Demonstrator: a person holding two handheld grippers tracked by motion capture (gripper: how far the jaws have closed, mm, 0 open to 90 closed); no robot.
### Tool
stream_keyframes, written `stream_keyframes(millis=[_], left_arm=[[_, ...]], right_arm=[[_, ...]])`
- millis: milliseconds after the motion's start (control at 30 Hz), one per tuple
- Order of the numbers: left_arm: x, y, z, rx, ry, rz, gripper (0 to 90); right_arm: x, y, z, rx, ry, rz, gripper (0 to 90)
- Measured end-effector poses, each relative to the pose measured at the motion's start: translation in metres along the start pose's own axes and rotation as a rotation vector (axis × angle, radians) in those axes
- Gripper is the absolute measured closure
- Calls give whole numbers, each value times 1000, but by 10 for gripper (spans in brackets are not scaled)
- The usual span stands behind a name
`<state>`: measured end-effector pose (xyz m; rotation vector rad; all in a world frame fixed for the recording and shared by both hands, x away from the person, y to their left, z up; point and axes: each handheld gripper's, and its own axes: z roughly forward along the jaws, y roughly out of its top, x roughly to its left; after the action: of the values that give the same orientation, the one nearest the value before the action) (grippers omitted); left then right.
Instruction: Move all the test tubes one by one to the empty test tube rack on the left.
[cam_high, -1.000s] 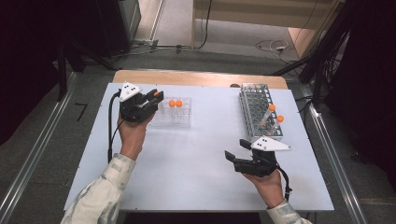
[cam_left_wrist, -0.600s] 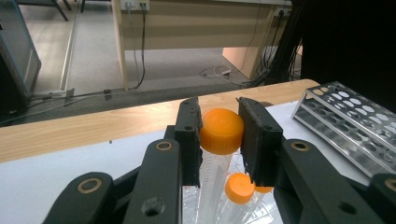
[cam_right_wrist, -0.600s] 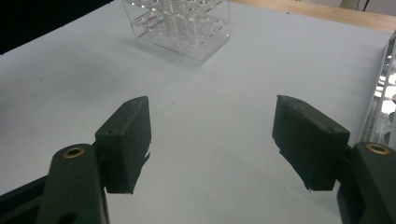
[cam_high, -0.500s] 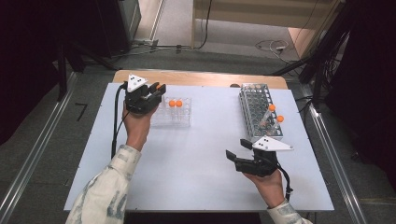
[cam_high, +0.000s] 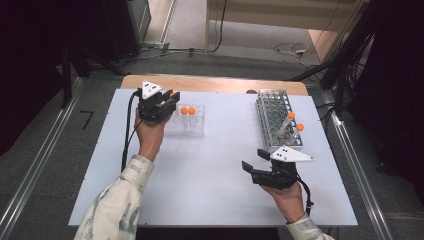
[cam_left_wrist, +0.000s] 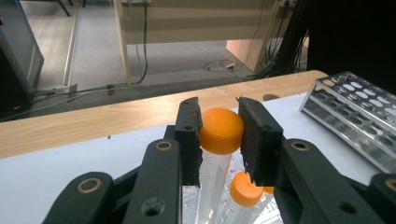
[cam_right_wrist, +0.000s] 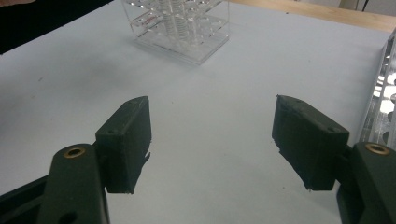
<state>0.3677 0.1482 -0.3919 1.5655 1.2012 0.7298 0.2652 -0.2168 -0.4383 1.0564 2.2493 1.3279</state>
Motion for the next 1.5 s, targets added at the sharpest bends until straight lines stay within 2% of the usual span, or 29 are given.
stream_keyframes(millis=[433,667,967,1133,1333,1500], left_arm=[[0,-24,9,40,5,2,699],[1,-26,9,41,-3,-5,687],[1,-24,2,26,-14,-21,596],[0,-25,-5,24,-55,-48,530],[-3,-34,-22,21,-99,-63,400],[-9,-46,-39,16,-118,-47,303]], right_arm=[[1,0,1,2,-2,-5,271],[1,-1,2,4,-3,-7,272],[1,-1,2,4,-4,-6,272],[-1,-1,1,2,-13,0,272],[-7,-2,-2,-5,-47,6,277],[-19,-2,-9,-20,-88,35,281]])
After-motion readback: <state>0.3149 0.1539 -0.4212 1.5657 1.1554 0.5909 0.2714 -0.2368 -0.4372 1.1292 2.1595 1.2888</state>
